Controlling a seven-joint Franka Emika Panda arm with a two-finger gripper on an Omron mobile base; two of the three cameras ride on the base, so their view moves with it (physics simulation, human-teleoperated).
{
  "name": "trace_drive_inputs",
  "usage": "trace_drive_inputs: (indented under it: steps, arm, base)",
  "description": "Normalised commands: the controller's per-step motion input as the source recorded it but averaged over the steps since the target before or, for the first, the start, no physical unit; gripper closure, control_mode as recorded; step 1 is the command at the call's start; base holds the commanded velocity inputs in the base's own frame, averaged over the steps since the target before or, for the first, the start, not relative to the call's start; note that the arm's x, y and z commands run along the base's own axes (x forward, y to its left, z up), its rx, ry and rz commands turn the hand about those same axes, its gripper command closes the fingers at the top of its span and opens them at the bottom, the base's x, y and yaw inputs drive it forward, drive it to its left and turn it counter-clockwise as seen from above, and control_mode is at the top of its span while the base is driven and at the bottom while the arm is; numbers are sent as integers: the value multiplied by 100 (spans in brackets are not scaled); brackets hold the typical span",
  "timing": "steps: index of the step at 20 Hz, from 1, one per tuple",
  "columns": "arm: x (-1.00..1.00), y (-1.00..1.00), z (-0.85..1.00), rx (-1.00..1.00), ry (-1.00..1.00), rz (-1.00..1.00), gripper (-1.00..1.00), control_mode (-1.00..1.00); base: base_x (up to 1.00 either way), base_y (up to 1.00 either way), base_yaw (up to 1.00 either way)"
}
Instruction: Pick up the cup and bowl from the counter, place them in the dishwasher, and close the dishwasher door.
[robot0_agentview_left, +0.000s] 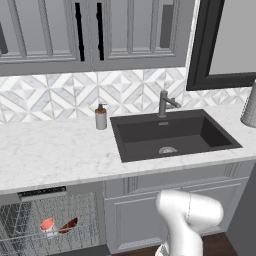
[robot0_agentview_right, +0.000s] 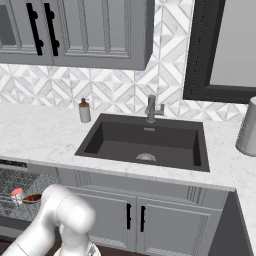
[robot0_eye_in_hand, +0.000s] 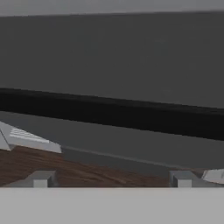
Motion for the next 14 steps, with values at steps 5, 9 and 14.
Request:
trace_drive_inputs:
  steps: [5, 9, 14]
  arm:
    - [100, -6, -79, 0, -20, -2, -100, -100]
    - [69, -4, -1, 2, -44, 0, -100, -100]
    - [86, -42, 20, 12, -54, -3, -100, -100]
  base:
    - [0, 0, 0]
    - [0, 0, 0]
    - [0, 0, 0]
